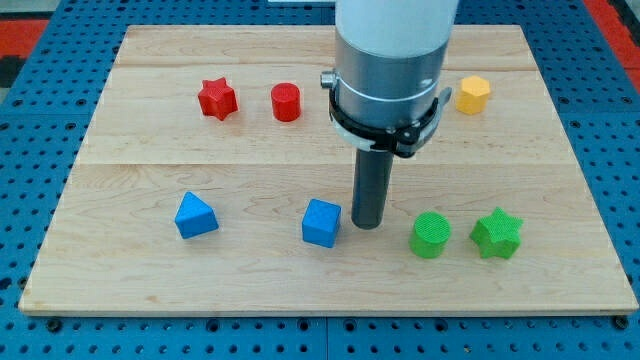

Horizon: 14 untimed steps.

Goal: Place the blue cube and yellow hexagon diagonal to each other

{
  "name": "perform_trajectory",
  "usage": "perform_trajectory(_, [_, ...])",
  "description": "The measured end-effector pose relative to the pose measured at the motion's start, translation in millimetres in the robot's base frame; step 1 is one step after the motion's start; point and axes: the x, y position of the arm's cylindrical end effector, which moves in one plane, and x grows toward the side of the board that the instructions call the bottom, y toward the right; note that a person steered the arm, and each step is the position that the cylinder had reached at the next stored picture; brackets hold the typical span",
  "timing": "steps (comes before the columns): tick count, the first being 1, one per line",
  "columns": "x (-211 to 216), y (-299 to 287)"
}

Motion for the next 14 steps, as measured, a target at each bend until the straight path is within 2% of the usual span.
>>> perform_trajectory(2, [48,-27])
perform_trajectory(3, [21,-35])
perform_trajectory(4, [-27,-40])
perform_trajectory(5, [-6,-51])
perform_trajectory(6, [-29,-98])
perform_trajectory(7, [-63,-44])
perform_trajectory(8, [-43,-64])
perform_trajectory(9, [-36,32])
perform_trajectory(10, [-73,94])
perform_trajectory(11, [-107,204])
perform_trajectory(12, [-175,265])
perform_trajectory(13, [-243,247])
perform_trajectory(14, [-214,202])
